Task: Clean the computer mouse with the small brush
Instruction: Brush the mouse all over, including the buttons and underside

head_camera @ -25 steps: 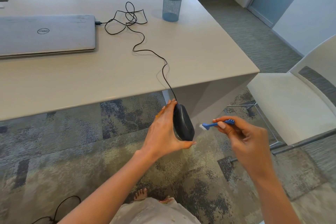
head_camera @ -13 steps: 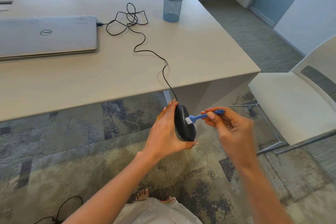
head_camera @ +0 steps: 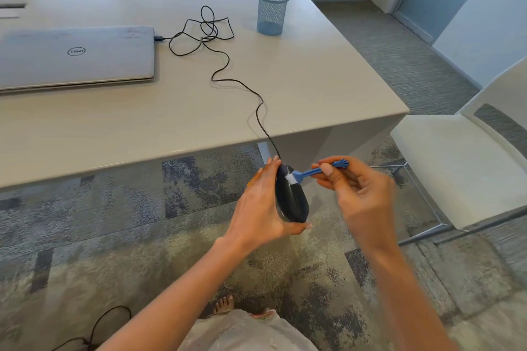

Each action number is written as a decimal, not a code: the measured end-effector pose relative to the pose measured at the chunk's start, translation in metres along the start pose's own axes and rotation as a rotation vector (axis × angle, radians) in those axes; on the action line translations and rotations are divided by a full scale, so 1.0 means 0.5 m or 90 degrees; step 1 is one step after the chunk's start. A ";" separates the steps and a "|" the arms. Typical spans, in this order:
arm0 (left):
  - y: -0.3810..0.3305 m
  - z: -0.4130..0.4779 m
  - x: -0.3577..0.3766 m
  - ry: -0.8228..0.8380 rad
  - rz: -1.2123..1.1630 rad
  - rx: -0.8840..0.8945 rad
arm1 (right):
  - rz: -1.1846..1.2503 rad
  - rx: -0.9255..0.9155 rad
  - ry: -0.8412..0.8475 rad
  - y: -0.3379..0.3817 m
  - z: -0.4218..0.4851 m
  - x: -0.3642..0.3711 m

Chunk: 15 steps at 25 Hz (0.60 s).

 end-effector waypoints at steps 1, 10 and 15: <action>-0.001 0.001 0.001 0.000 0.004 0.003 | -0.030 0.001 -0.010 -0.003 0.001 0.004; -0.006 -0.003 0.002 0.000 0.004 0.011 | -0.068 -0.012 -0.027 0.002 0.015 0.022; 0.006 0.002 -0.013 -0.031 -0.023 -0.011 | -0.076 -0.040 0.030 0.008 -0.002 0.025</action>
Point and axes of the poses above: each hand's wrist, its own z-axis towards the middle knuckle, its own x-axis out of the palm, y = z × x, the point moved 8 cm from there along z, towards the middle knuckle, and after that the axes turned 5 degrees about z, right-handed, at the moved point
